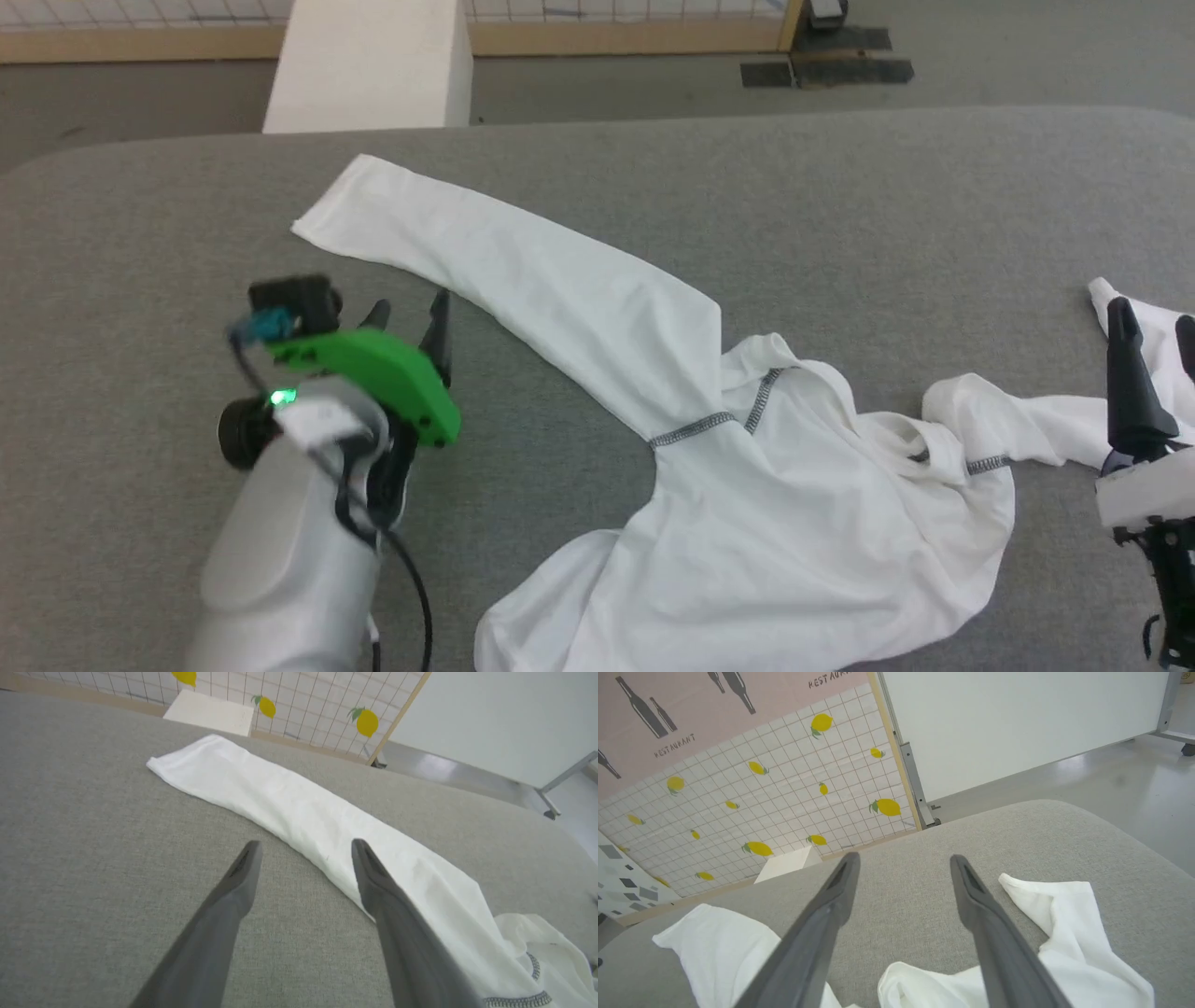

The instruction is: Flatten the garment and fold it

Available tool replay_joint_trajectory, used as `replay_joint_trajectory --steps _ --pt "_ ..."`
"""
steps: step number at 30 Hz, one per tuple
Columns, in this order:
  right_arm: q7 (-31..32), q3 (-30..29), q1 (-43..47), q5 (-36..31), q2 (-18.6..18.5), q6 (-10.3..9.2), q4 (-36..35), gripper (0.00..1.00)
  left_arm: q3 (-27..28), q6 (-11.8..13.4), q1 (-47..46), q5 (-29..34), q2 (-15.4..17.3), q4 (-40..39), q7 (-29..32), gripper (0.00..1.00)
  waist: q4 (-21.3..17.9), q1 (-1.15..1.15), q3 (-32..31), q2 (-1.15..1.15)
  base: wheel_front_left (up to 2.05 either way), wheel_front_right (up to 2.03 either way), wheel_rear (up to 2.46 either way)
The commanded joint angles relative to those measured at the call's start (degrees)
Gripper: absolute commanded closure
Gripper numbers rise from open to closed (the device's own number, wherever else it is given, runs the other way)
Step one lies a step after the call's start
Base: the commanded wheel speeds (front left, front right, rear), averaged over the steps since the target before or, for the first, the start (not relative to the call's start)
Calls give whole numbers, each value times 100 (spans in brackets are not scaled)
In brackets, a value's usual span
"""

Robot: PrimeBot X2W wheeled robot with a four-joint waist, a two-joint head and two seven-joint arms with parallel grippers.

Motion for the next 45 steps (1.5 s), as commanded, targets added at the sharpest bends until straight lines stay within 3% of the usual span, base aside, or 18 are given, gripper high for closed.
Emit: replay_joint_trajectory --steps 1,4,7,16,17,18,19,25,33,38,45 --pt "-146 49 -87 81 16 -6 130 0 -66 62 -331 17 65 263 394 0 -278 0 285 0 0 0 0" --pt "-354 174 -189 185 17 -6 360 0 -238 235 -962 45 124 876 1448 0 -479 0 499 0 0 0 0" --pt "-494 241 -269 237 18 -6 510 0 -304 369 -1397 61 202 1271 2111 0 -661 0 672 0 0 0 0" --pt "-775 293 -359 278 19 -6 815 0 -375 390 -1798 126 336 1889 2273 0 -885 0 963 0 0 0 0" --pt "-789 305 -369 278 19 -6 834 0 -392 364 -1776 116 336 1952 2301 19 -891 0 966 0 0 0 0" --pt "-809 306 -378 278 19 -6 852 0 -370 294 -1753 48 303 1989 2268 90 -879 0 959 0 0 0 0" --pt "-823 302 -381 273 19 -6 866 0 -332 244 -1735 -19 269 2005 2200 100 -862 0 948 0 0 0 0" --pt "-835 321 -356 197 19 -6 942 0 209 127 -1594 -469 194 1953 1251 100 -635 0 717 0 0 0 0" --pt "-698 285 -147 126 19 -6 993 0 1211 121 -746 -1093 469 1477 114 100 -94 0 271 0 0 0 0" --pt "-657 270 -54 127 19 -6 1005 0 1715 287 -4 -1373 521 1055 -267 100 318 0 82 0 0 0 0" --pt "-650 380 -23 155 19 -6 1078 0 2593 802 1254 -1761 531 143 -613 100 654 0 -102 0 0 0 0"
